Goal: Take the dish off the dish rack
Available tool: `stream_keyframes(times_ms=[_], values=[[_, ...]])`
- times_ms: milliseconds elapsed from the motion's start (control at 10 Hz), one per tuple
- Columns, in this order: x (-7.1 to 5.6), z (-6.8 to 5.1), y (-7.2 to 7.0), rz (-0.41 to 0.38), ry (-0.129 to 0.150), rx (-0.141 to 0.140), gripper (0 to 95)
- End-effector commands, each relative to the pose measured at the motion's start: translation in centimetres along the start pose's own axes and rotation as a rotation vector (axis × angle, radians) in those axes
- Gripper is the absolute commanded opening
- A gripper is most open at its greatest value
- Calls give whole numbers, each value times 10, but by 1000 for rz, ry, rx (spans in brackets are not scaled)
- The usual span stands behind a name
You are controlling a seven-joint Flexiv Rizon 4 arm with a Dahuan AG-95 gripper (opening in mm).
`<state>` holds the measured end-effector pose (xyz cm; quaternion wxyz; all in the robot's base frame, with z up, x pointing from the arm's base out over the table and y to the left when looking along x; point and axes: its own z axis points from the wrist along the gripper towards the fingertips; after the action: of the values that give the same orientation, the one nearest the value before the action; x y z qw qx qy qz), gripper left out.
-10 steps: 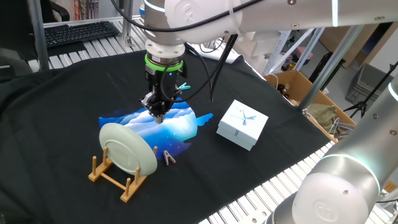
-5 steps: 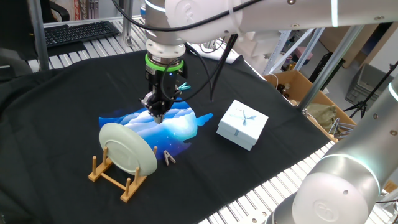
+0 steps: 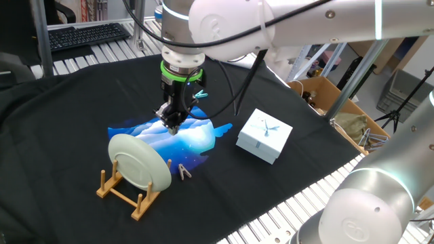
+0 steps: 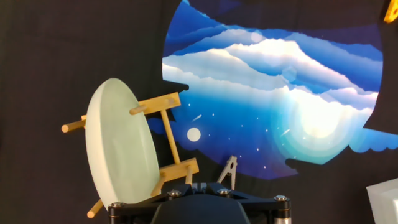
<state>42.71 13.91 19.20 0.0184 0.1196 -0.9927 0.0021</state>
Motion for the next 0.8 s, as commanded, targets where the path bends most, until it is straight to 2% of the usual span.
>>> stream_keyframes(times_ms=[100, 200, 500, 800], values=[[0, -1, 0, 3, -6, -3, 0], [0, -1, 0, 10, -15, -16, 0], [0, -1, 0, 8, -25, -15, 0], [0, -1, 0, 31, -8, -15, 0]])
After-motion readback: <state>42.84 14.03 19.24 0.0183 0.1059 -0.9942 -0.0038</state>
